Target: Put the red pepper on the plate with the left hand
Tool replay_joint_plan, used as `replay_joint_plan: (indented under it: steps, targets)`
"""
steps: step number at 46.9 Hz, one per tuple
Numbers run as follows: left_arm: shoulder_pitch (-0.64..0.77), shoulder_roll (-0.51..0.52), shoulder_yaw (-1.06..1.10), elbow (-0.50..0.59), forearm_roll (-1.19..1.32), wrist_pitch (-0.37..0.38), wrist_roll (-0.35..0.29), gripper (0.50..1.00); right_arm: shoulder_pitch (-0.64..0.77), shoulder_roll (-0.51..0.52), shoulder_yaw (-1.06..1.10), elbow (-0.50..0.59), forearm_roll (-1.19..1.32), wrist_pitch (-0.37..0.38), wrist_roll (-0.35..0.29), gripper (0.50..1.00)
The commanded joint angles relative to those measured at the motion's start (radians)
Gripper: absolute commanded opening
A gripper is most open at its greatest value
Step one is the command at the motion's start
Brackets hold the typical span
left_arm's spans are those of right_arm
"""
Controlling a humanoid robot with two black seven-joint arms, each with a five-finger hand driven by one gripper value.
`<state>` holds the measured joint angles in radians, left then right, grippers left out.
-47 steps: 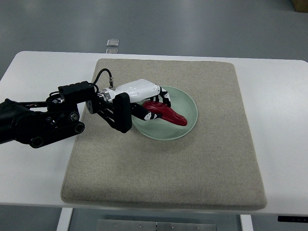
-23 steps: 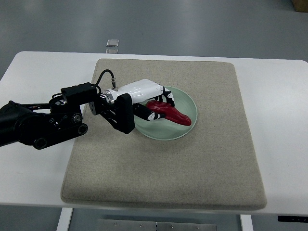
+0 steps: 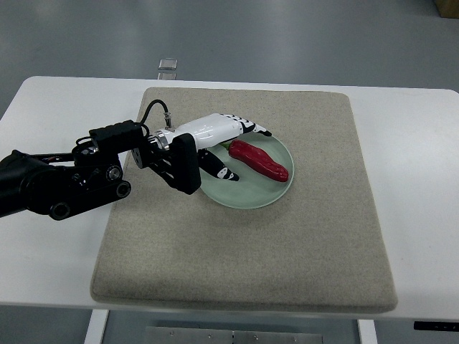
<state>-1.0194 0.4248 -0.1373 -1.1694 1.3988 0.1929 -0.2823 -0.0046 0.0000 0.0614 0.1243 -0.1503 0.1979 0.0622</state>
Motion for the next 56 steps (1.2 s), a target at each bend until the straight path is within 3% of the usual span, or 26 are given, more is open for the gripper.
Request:
replay_joint_plan:
  steps: [1, 16, 35, 38, 56]
  targets:
    - [0.002, 0.000, -0.048, -0.006, -0.027, 0.000, 0.000, 0.951, 0.000, 0.000, 0.000, 0.000, 0.000, 0.000, -0.001, 0.932]
    - [0.059, -0.003, -0.283, -0.003, -0.329, 0.037, 0.000, 0.964, 0.000, 0.000, 0.000, 0.000, 0.000, 0.000, 0.001, 0.932]
    - [0.160, -0.034, -0.527, -0.001, -1.030, 0.059, 0.000, 0.971, -0.001, 0.000, 0.000, 0.000, 0.000, 0.000, -0.001, 0.932]
    - [0.180, -0.034, -0.554, 0.000, -1.073, 0.054, 0.000, 0.996, 0.000, 0.000, 0.000, 0.000, 0.000, 0.000, 0.001, 0.932]
    - [0.298, -0.035, -0.666, 0.068, -1.162, 0.051, -0.006, 0.996, 0.000, 0.000, 0.000, 0.000, 0.000, 0.000, -0.001, 0.932]
